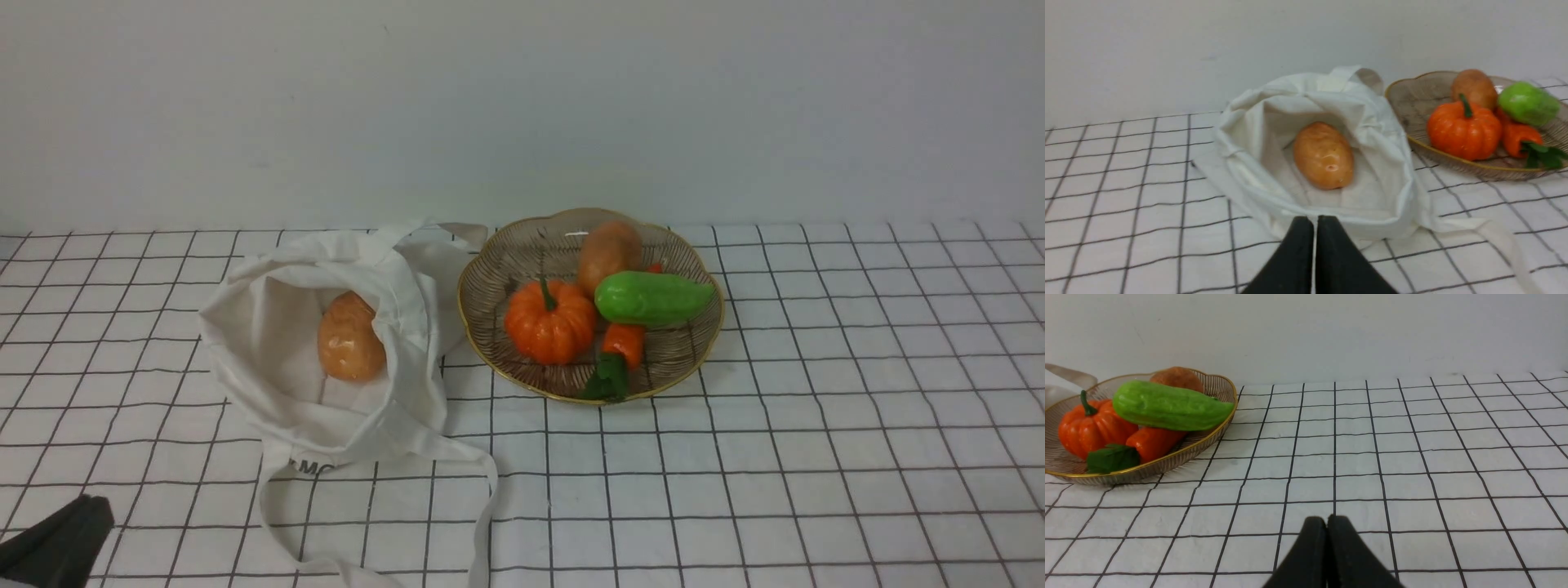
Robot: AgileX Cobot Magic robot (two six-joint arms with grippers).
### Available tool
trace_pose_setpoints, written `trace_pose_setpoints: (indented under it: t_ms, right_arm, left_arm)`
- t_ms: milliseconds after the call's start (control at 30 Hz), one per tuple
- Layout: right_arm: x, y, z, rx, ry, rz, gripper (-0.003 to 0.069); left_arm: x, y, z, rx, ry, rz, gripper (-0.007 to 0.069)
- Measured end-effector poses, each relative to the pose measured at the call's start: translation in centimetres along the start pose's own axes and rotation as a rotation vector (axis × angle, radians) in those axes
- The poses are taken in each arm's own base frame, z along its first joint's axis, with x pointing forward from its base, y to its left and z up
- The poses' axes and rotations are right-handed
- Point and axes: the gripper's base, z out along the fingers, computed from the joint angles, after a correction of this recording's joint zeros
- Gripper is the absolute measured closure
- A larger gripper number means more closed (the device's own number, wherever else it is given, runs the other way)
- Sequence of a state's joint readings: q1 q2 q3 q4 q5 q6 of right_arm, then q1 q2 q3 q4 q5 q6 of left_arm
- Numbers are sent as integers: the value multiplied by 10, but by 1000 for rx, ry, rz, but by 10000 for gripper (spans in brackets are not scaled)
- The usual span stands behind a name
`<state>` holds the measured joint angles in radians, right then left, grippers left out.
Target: Take vegetables from bag on white checkered tablecloth place on plate.
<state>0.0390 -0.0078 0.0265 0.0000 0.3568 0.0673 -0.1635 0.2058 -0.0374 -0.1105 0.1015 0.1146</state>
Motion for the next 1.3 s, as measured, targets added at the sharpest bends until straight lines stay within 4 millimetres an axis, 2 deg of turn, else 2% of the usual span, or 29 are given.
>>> trace_pose_setpoints:
  t_ms: [267, 467, 1300]
  right_arm:
    - [0, 0, 0, 0, 0, 0, 674]
    - [0, 0, 0, 0, 0, 0, 674]
    - [0, 0, 0, 0, 0, 0, 674]
  left_arm:
    - [10, 5, -17, -98, 20, 27, 632]
    - [31, 5, -14, -96, 82, 25, 632]
    - [36, 3, -14, -59, 124, 31, 632]
